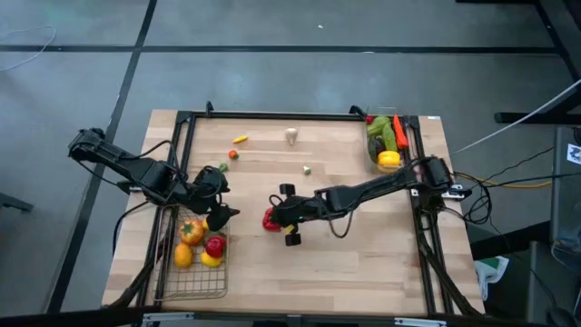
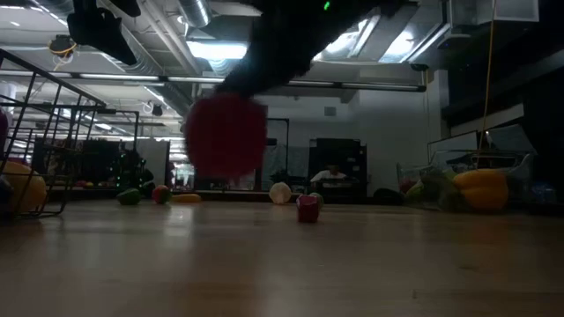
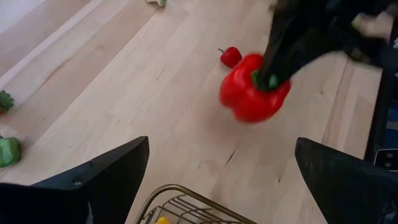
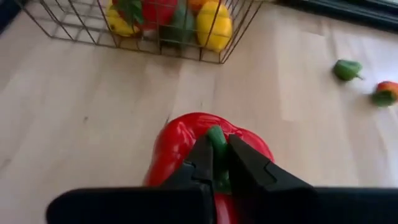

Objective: Sort produce into baskets
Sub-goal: Put the red bell pepper into the transparent bin, then put the peach into the wire basket

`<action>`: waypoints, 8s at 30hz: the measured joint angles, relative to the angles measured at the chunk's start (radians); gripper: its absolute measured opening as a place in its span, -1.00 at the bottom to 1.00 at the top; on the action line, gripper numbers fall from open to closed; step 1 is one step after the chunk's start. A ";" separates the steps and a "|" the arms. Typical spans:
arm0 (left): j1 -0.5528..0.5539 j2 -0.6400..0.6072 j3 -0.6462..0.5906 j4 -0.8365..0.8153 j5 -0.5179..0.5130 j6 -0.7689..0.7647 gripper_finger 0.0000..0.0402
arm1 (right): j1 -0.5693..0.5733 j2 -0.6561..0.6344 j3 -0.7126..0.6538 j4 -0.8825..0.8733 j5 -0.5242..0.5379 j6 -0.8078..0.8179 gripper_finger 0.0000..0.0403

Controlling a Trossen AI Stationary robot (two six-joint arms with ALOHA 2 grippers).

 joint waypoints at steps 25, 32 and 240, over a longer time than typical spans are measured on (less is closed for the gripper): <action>-0.002 0.000 0.000 0.004 0.000 0.024 0.99 | -0.362 -0.511 0.002 -0.839 0.124 0.050 -0.88; -0.002 0.000 0.000 0.003 0.000 0.027 0.99 | -0.604 -0.508 -0.016 -0.917 0.132 0.048 -0.88; 1.047 0.638 0.000 0.092 0.240 0.545 -0.39 | -0.314 -0.478 -0.047 -0.601 -0.314 0.008 0.59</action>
